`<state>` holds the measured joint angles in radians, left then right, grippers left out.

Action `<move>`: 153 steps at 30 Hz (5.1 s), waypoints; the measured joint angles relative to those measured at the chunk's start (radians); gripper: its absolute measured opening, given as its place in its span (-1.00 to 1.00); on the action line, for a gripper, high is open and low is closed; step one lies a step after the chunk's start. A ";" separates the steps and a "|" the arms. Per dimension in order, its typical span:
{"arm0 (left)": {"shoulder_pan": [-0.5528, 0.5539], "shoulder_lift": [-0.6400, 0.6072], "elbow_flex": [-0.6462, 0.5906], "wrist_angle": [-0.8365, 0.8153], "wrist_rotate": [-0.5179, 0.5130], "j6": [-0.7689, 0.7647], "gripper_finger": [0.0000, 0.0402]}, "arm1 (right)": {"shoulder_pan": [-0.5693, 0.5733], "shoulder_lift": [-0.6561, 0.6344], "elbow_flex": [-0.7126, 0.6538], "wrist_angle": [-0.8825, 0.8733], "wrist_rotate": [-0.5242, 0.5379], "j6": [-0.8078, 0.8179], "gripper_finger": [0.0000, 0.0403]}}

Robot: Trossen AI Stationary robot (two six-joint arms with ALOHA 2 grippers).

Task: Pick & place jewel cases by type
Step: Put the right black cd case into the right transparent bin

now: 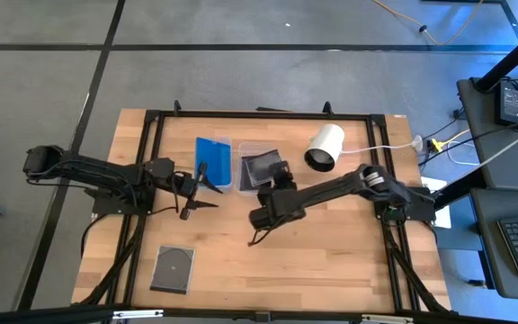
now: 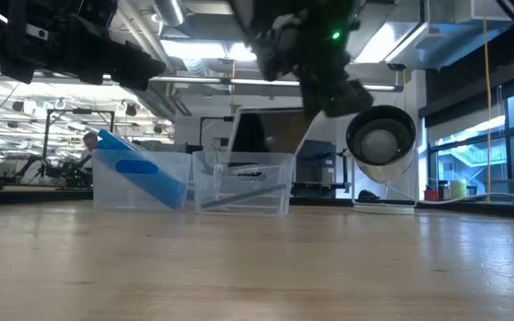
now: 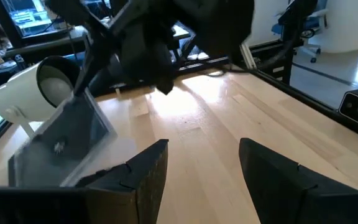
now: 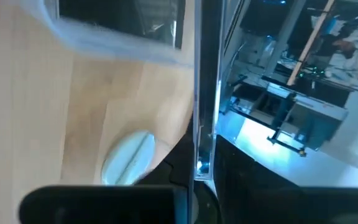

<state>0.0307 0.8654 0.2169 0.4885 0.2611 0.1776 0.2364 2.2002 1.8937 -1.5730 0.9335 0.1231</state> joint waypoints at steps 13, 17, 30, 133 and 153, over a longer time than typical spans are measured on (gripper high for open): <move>0.000 0.000 0.000 -0.041 0.000 0.000 -0.03 | -0.009 0.068 0.055 0.002 0.021 -0.084 -0.65; 0.000 0.000 0.000 -0.049 0.001 0.000 -0.03 | -0.009 0.068 0.055 0.002 0.015 -0.106 -0.65; 0.000 0.000 0.000 -0.049 0.001 0.000 -0.03 | -0.010 0.068 0.055 0.003 -0.037 -0.150 -0.29; -0.108 0.001 0.000 -0.119 -0.010 -0.131 -0.03 | -0.430 -0.345 -0.376 0.569 -1.112 0.341 -0.21; -0.108 0.001 0.000 -0.119 -0.010 -0.131 -0.03 | -0.350 -0.336 -0.376 0.736 -1.121 0.362 -0.21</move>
<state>-0.0769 0.8665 0.2165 0.3695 0.2512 0.0467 -0.1133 1.8647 1.5181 -0.8366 -0.1871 0.4850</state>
